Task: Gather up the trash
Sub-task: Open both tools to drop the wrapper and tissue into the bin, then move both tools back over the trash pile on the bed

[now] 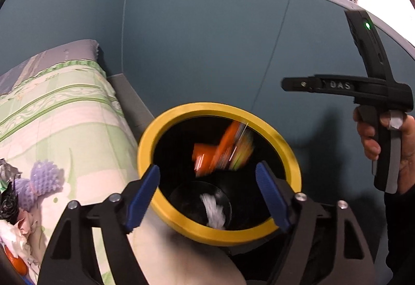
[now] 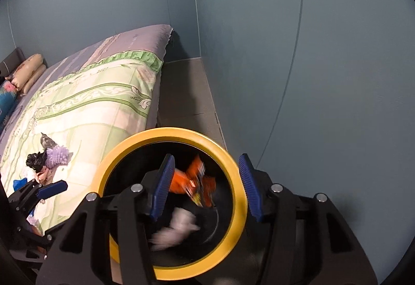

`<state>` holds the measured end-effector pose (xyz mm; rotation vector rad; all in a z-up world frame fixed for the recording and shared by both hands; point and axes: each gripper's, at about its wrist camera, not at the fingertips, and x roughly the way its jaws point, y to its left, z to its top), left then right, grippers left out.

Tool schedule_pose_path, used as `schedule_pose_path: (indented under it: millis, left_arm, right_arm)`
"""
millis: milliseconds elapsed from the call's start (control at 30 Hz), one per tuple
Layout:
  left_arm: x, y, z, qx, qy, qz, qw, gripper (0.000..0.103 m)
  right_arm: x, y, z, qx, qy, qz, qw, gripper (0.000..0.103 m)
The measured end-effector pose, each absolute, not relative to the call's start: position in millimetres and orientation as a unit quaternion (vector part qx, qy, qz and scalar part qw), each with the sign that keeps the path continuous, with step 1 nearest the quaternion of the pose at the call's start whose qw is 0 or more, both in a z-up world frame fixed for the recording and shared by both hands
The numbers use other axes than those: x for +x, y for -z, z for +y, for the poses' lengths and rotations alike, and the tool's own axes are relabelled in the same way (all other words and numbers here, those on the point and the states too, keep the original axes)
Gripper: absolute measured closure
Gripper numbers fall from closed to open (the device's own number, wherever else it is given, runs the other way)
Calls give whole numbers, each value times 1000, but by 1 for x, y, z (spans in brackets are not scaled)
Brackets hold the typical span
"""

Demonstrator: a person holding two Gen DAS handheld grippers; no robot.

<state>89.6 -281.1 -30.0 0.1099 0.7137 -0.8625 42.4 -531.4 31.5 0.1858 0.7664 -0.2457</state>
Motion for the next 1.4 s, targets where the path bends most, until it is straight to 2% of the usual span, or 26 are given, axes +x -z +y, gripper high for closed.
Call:
schedule_pose_path:
  millis: [167, 433, 600, 633, 767, 867, 933, 1067, 1267, 1400]
  left_arm:
    - [94, 24, -267, 35, 384, 331, 861, 14]
    - [83, -3, -233, 15, 356, 301, 885, 8]
    - [81, -22, -207, 9, 337, 284, 898, 8]
    - [80, -26, -202, 9, 331, 279, 901, 8]
    - [81, -42, -174, 9, 301, 264, 916, 8]
    - [80, -54, -148, 7, 277, 255, 926, 8]
    - [76, -65, -132, 6, 262, 249, 932, 8]
    - [69, -80, -97, -3, 230, 235, 944, 8]
    - [48, -93, -50, -7, 194, 223, 955, 8]
    - [32, -93, -25, -3, 175, 219, 960, 8]
  right_arm:
    - [37, -35, -532, 96, 126, 361, 919, 54]
    - [28, -53, -519, 90, 115, 329, 933, 54]
    - [24, -66, -503, 83, 105, 313, 940, 52]
    - [24, -69, -498, 82, 100, 308, 943, 48]
    - [24, -78, -477, 75, 84, 294, 949, 42]
    - [26, -86, -460, 73, 67, 283, 954, 30]
    - [27, -92, -446, 71, 53, 276, 957, 29]
    - [26, -102, -424, 67, 31, 256, 964, 19]
    - [31, -113, -387, 51, -2, 239, 970, 12]
    - [37, -116, -363, 42, -28, 237, 970, 11]
